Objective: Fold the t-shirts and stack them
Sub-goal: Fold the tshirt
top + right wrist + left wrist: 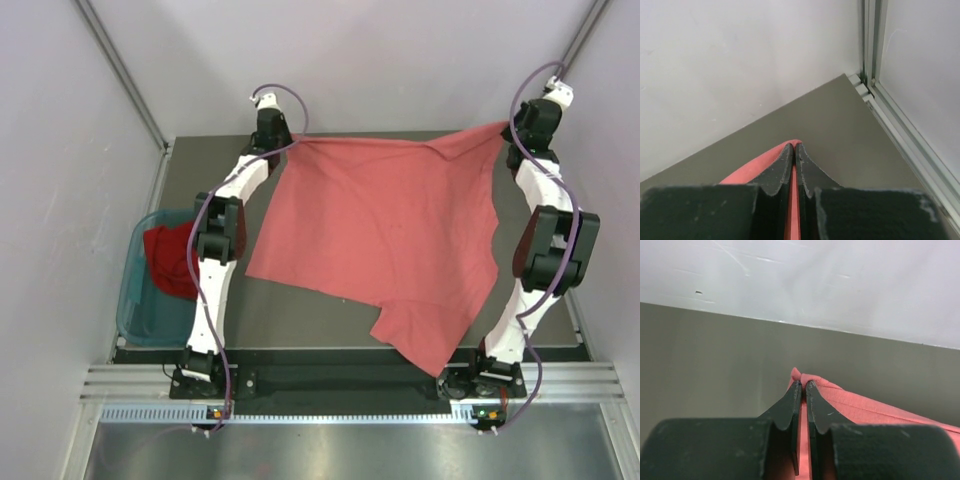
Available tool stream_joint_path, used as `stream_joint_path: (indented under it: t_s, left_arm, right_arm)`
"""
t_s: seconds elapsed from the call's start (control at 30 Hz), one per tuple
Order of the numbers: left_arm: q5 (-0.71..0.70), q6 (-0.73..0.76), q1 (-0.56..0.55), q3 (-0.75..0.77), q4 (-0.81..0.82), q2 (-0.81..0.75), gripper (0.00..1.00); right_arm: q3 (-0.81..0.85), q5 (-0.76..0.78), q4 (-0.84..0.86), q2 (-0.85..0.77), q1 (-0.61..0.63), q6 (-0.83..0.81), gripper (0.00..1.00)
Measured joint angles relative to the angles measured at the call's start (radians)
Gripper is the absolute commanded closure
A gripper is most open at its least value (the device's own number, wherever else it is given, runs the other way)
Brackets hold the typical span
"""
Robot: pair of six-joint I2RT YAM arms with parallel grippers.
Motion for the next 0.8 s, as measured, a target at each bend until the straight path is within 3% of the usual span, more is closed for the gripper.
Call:
stream_joint_path:
  t_s: [0.33, 0.8]
  left_arm:
    - [0.121, 0.004, 0.029, -0.001, -0.08, 0.0, 1.0]
    - [0.234, -0.001, 0.049, -0.062, -0.182, -0.045, 1.0]
  right_arm:
    - [-0.107, 0.017, -0.123, -0.141, 0.005, 0.008, 1.0]
    - [-0.113, 0.034, -0.332, -0.21, 0.005, 0.027, 1.0]
